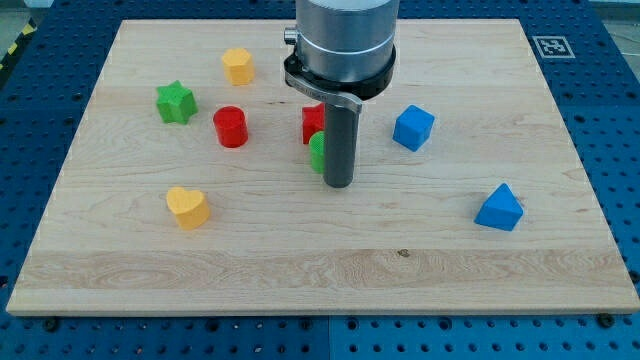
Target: Keep red circle parallel left to green circle
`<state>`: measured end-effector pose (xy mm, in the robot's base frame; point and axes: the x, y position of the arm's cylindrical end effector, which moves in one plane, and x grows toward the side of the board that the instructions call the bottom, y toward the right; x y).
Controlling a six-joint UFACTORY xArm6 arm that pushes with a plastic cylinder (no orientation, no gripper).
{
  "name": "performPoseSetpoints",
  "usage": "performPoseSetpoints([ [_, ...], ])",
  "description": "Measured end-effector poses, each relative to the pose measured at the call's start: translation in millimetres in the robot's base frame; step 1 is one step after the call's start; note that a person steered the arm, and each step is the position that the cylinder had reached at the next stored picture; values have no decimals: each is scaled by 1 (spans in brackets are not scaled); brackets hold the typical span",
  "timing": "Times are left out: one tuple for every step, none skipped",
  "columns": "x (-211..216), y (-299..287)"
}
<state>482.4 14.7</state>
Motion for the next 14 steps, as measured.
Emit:
performPoseSetpoints([
  [0,-1],
  [0,-1],
  [0,-3],
  [3,-3],
  [29,-5],
  [29,-33],
  [17,-51],
  [8,-62],
  [8,-65],
  [8,-74],
  [8,-95],
  [4,-116],
  [-3,-131],
  [-18,-133],
])
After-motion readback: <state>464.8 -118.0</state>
